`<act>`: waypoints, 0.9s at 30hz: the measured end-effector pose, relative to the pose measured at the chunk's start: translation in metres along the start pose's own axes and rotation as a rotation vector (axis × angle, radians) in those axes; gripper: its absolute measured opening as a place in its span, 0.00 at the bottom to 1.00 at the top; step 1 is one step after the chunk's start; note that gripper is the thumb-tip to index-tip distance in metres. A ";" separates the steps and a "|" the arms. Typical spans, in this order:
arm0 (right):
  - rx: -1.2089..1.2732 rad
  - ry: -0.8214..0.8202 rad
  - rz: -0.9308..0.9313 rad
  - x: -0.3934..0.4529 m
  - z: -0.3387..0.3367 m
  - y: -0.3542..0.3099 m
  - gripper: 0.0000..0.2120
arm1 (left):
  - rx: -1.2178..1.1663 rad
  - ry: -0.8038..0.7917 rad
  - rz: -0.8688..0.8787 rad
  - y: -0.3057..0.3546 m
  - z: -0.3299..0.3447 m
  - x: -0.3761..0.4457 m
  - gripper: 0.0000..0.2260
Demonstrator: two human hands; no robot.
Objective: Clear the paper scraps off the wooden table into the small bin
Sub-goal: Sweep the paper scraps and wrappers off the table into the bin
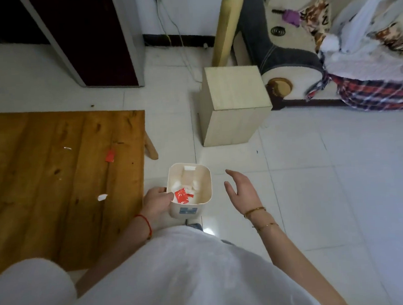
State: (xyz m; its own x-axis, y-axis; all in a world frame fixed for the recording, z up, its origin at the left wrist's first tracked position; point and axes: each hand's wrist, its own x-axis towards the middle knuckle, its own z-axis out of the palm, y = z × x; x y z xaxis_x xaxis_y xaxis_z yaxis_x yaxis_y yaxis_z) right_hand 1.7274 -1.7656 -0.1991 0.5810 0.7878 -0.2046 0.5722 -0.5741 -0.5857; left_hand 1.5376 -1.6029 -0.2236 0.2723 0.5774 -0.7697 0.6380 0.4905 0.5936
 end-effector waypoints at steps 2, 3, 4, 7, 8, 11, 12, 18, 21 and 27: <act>-0.016 -0.040 -0.069 0.039 -0.010 -0.006 0.19 | -0.016 0.055 0.006 0.016 0.000 0.006 0.05; -0.024 -0.065 -0.105 0.057 -0.013 -0.009 0.19 | -0.036 0.078 -0.003 0.023 0.000 0.007 0.04; -0.033 -0.094 -0.147 0.074 -0.015 -0.013 0.20 | -0.064 0.092 -0.018 0.028 0.000 0.008 0.04; -0.061 -0.207 -0.276 0.125 -0.015 -0.028 0.20 | -0.174 0.154 -0.084 0.035 -0.001 0.011 0.07; -0.072 -0.245 -0.315 0.140 -0.013 -0.033 0.20 | -0.213 0.183 -0.104 0.035 0.000 0.012 0.10; -0.118 -0.356 -0.459 0.185 -0.006 -0.047 0.20 | -0.335 0.273 -0.151 0.036 0.007 0.017 0.16; -0.143 -0.388 -0.508 0.200 -0.004 -0.053 0.20 | -0.410 0.294 -0.179 0.038 0.010 0.018 0.17; -0.293 -0.597 -0.786 0.282 0.021 -0.090 0.22 | -0.684 0.516 -0.312 0.041 0.035 0.035 0.21; -0.352 -0.704 -0.886 0.311 0.046 -0.110 0.23 | -0.778 0.609 -0.415 0.031 0.051 0.050 0.23; -0.395 -0.870 -1.024 0.342 0.119 -0.154 0.24 | -0.990 0.695 -0.576 0.019 0.072 0.085 0.21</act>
State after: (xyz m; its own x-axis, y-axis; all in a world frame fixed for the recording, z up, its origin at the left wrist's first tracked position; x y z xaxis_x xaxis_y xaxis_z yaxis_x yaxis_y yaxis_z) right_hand 1.7688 -1.3809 -0.2723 -0.6455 0.6909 -0.3255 0.7261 0.4230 -0.5421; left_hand 1.6249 -1.5918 -0.2953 -0.4657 0.1948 -0.8632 -0.3298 0.8670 0.3736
